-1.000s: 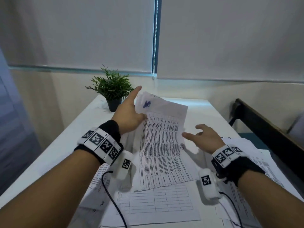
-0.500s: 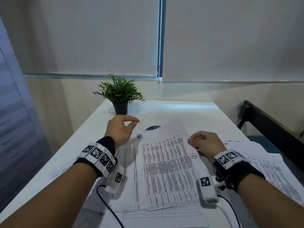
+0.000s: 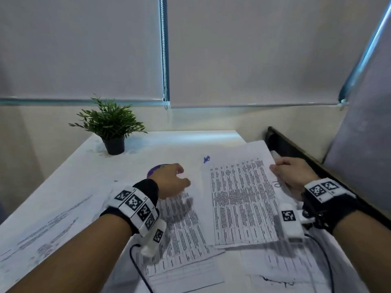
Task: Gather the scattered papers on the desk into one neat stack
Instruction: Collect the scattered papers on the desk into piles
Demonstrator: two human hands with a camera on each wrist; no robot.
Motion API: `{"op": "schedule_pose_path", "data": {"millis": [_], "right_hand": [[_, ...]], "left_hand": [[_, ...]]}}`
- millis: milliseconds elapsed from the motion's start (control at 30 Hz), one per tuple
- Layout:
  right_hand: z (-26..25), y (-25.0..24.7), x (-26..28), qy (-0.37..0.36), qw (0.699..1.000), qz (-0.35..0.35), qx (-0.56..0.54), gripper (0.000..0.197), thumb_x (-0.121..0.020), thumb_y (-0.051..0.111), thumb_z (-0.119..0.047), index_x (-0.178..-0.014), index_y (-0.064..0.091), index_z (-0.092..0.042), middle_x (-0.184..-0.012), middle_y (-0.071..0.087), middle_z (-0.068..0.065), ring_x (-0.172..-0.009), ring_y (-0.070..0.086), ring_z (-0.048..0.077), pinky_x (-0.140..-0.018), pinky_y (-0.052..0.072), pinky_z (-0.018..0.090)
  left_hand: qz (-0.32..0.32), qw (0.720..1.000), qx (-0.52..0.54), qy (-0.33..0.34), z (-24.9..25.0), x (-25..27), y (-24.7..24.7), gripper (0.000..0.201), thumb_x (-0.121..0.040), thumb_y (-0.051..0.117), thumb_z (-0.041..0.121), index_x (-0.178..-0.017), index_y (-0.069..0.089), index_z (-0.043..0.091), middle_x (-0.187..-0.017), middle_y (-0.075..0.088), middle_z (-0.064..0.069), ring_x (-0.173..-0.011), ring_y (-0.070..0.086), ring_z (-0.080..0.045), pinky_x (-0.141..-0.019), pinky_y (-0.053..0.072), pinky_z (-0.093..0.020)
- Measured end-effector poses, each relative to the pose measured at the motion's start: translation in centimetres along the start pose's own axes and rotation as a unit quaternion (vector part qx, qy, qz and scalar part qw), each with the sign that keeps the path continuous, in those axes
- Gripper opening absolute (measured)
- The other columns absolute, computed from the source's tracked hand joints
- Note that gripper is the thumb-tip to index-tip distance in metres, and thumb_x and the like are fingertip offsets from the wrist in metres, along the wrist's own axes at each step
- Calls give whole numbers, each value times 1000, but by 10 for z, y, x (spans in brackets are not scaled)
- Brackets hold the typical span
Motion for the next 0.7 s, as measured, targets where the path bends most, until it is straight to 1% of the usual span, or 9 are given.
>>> {"op": "schedule_pose_path", "data": {"millis": [67,100,167,267,400,500,567,633,700], "right_hand": [[26,-37,-2,31,996,32,79,17,-94,68,-12,-78,73,-6,-75,73,16,-62,62,25,-64,51,33],[38,-52,0,47,991,49,111,16,-94,68,-12,-83,74,-3,-73,71,13,-59,58,22,-57,46,30],[69,-72,4,81,983,56,152,15,-93,70,-11,-88,74,2,-80,74,16,-62,58,23,-58,46,29],[99,-77,8,110,974,54,191,19,-90,73,-10,-76,68,1,-97,77,27,-71,61,27,-69,46,30],[95,-66,7,83,961,59,256,4,-89,71,-9,-90,73,-7,-102,74,14,-89,62,29,-82,46,27],[82,-59,9,69,946,52,312,20,-93,62,-8,-109,73,-6,-112,72,13,-109,67,35,-89,49,30],[70,-55,14,54,937,54,340,21,-94,57,-8,-110,69,-3,-119,70,21,-110,66,40,-85,49,33],[54,-48,17,29,931,76,357,26,-94,59,-20,-114,61,-3,-122,63,27,-109,64,44,-89,53,40],[27,-26,26,-9,929,63,364,45,-93,63,-34,-128,57,-7,-127,60,26,-113,62,44,-94,55,44]], "left_hand": [[-45,994,-93,-20,0,-6,19,60,-97,55,44,-150,40,21,-131,62,-6,-102,69,-24,-76,55,-28],[-48,989,-134,-31,-6,-8,21,65,-98,54,46,-154,36,19,-145,54,-7,-121,62,-26,-89,51,-29],[-45,977,-196,-69,-22,-9,20,72,-97,53,49,-158,31,16,-159,40,-6,-137,49,-27,-104,44,-30],[-54,949,-286,-118,-52,-11,13,87,-89,50,70,-152,40,12,-157,40,-5,-130,53,-28,-107,46,-37],[-70,938,-316,-123,-85,-28,16,125,-54,33,101,-133,53,6,-140,54,-7,-98,61,-24,-89,54,-37],[-62,945,-291,-135,-90,-26,16,115,-48,36,102,-115,57,10,-120,63,-7,-94,67,-24,-83,56,-34],[-53,948,-284,-132,-91,-25,15,118,-51,40,101,-116,64,5,-113,71,-13,-98,72,-30,-83,58,-38],[-40,947,-289,-136,-95,-30,12,121,-46,41,103,-110,65,3,-112,71,-15,-96,72,-34,-85,59,-43],[-13,949,-275,-151,-100,-34,7,112,-36,44,103,-100,58,13,-111,66,-9,-93,68,-32,-88,57,-45]]}}
Point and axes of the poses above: each hand's wrist, its own x-axis away from the middle knuckle, its own y-axis out of the palm, z = x × y, the point moved 7 cm from there along -x, towards the middle knuckle
